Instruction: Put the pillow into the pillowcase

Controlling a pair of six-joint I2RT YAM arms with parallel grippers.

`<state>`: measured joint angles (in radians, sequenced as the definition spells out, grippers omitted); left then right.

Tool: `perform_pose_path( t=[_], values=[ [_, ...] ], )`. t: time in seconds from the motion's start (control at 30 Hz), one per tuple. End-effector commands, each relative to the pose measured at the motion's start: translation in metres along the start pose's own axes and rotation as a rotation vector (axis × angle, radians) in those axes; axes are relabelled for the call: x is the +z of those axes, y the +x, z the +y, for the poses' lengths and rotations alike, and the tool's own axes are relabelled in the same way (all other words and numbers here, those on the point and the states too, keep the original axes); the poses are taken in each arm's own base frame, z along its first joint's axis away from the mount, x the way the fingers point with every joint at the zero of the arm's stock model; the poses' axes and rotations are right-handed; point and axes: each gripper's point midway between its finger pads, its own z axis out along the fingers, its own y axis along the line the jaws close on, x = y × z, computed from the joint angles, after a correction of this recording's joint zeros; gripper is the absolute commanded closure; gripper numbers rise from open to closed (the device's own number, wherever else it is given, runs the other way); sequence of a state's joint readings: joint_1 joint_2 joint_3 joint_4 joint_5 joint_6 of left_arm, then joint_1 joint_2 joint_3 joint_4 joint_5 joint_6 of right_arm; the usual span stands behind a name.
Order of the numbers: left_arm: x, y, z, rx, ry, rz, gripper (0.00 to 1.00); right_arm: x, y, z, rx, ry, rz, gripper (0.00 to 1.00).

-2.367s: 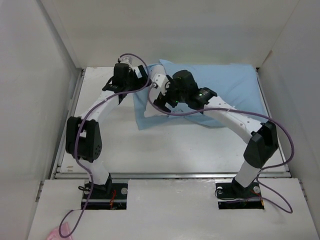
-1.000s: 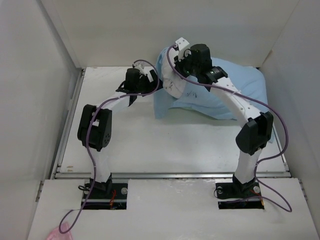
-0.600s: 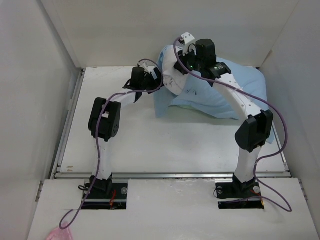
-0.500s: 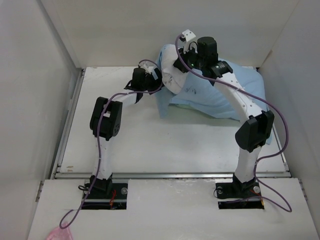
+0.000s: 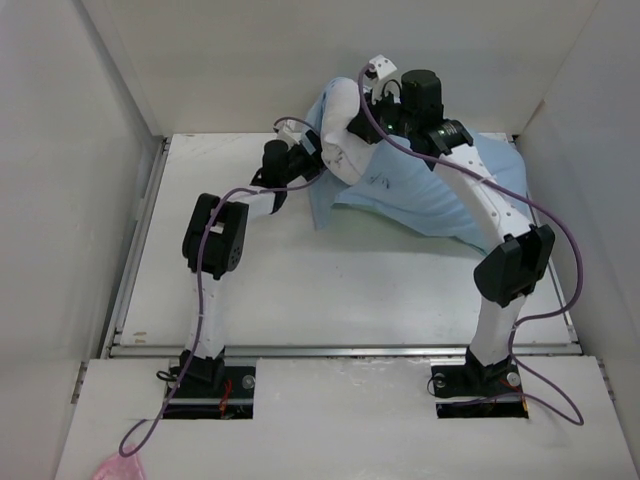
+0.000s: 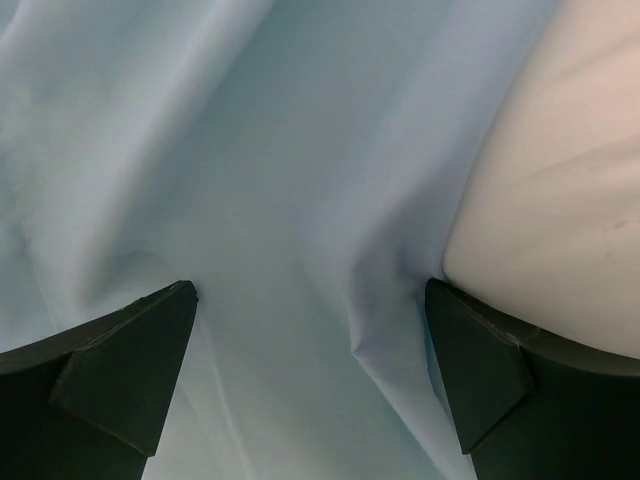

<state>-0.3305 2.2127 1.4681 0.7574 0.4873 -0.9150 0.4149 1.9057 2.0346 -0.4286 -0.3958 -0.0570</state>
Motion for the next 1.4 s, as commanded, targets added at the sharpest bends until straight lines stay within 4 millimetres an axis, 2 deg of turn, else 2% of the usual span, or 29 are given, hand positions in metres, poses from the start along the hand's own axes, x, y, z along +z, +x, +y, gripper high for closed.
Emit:
perform_pose_path(
  t=[0.0,0.07,0.17,0.2,0.27,0.3,0.33,0.43,0.47,0.5,0.53,0.57,0.6,0.63,0.67,0.7,0.73,0.77,0.8,0.83,0.87,0.9,0.97,1.03,1.07,1.1,1.13,1.17,1.37],
  values=[
    [0.017,-0.034,-0.073,0.113,0.183,-0.095,0.01,-0.035,-0.053,0.031,-0.031,-0.086,-0.138,1.00],
    [0.021,-0.043,-0.079,0.104,0.180,-0.112,0.01,-0.039,-0.050,0.035,-0.029,-0.096,-0.132,1.00],
    [0.040,-0.039,-0.060,0.119,0.075,-0.125,0.06,-0.039,-0.040,0.040,-0.020,-0.129,-0.110,1.00],
    [0.047,-0.054,-0.068,0.143,0.055,-0.180,0.09,-0.039,-0.040,0.040,-0.020,-0.129,-0.110,1.00],
    [0.063,-0.041,-0.054,0.184,0.000,-0.154,0.18,-0.040,-0.036,0.045,-0.011,-0.154,-0.106,1.00],
    [0.067,-0.049,-0.064,0.192,0.019,-0.169,0.24,-0.040,-0.036,0.045,-0.011,-0.154,-0.106,1.00],
    [0.071,-0.045,-0.067,0.194,0.027,-0.164,0.32,-0.038,-0.031,0.045,-0.005,-0.154,-0.095,1.00],
    [0.074,-0.033,-0.061,0.204,0.047,-0.122,0.71,-0.043,-0.030,0.039,0.010,-0.126,-0.094,1.00],
    [0.072,-0.031,-0.060,0.201,0.038,-0.114,0.93,-0.047,-0.034,0.041,0.015,-0.126,-0.102,1.00],
    [0.066,-0.034,-0.066,0.213,0.034,-0.112,1.00,-0.046,-0.032,0.028,0.020,-0.075,-0.103,1.00],
    [0.058,-0.023,-0.048,0.233,-0.020,-0.088,1.00,-0.047,-0.031,0.022,0.022,-0.038,-0.103,1.00],
    [0.049,-0.024,-0.043,0.243,-0.061,-0.108,1.00,-0.047,-0.029,0.014,0.029,0.009,-0.094,1.00],
    [0.027,-0.046,-0.066,0.267,-0.061,-0.160,1.00,-0.048,-0.026,0.005,0.035,0.063,-0.086,1.00],
    [0.010,-0.058,-0.066,0.268,-0.080,-0.205,1.00,-0.049,-0.021,-0.018,0.044,0.192,-0.077,1.00],
    [-0.010,-0.045,-0.030,0.260,-0.179,-0.205,1.00,-0.052,-0.021,-0.032,0.047,0.274,-0.078,1.00],
    [-0.032,-0.058,-0.058,0.280,-0.164,-0.252,1.00,-0.055,-0.015,-0.048,0.052,0.364,-0.071,1.00],
    [-0.047,-0.064,-0.053,0.277,-0.196,-0.279,1.00,-0.059,-0.010,-0.070,0.054,0.519,-0.065,1.00],
    [-0.060,-0.050,-0.034,0.278,-0.254,-0.254,1.00,-0.049,0.007,-0.082,0.057,0.588,-0.028,1.00],
    [-0.070,-0.050,-0.035,0.286,-0.274,-0.262,1.00,-0.048,0.019,-0.095,0.059,0.660,-0.004,1.00],
    [-0.083,-0.055,-0.048,0.289,-0.272,-0.282,1.00,-0.051,0.025,-0.106,0.054,0.762,0.015,1.00],
    [-0.090,-0.049,-0.044,0.282,-0.298,-0.259,1.00,-0.044,0.029,-0.103,0.046,0.783,0.026,1.00],
    [-0.099,-0.043,-0.035,0.276,-0.331,-0.253,1.00,-0.031,0.048,-0.105,0.023,0.794,0.076,1.00],
    [-0.111,-0.045,-0.053,0.282,-0.297,-0.264,1.00,-0.011,0.061,-0.090,-0.019,0.789,0.110,1.00],
    [-0.119,-0.043,-0.061,0.283,-0.286,-0.257,1.00,0.015,0.088,-0.092,-0.064,0.827,0.157,1.00],
    [-0.126,-0.050,-0.076,0.289,-0.264,-0.277,1.00,0.019,0.096,-0.092,-0.084,0.888,0.182,1.00],
    [-0.131,-0.051,-0.082,0.292,-0.256,-0.284,1.00,0.024,0.083,-0.093,-0.086,0.917,0.163,1.00],
    [-0.144,-0.053,-0.107,0.327,-0.211,-0.297,1.00,0.057,0.128,-0.082,-0.125,0.914,0.284,1.00],
    [-0.144,-0.053,-0.107,0.328,-0.210,-0.297,1.00,0.057,0.124,-0.082,-0.122,0.914,0.275,1.00],
    [-0.150,-0.064,-0.139,0.366,-0.183,-0.322,1.00,0.092,0.169,-0.045,-0.122,0.754,0.334,1.00]
  ],
)
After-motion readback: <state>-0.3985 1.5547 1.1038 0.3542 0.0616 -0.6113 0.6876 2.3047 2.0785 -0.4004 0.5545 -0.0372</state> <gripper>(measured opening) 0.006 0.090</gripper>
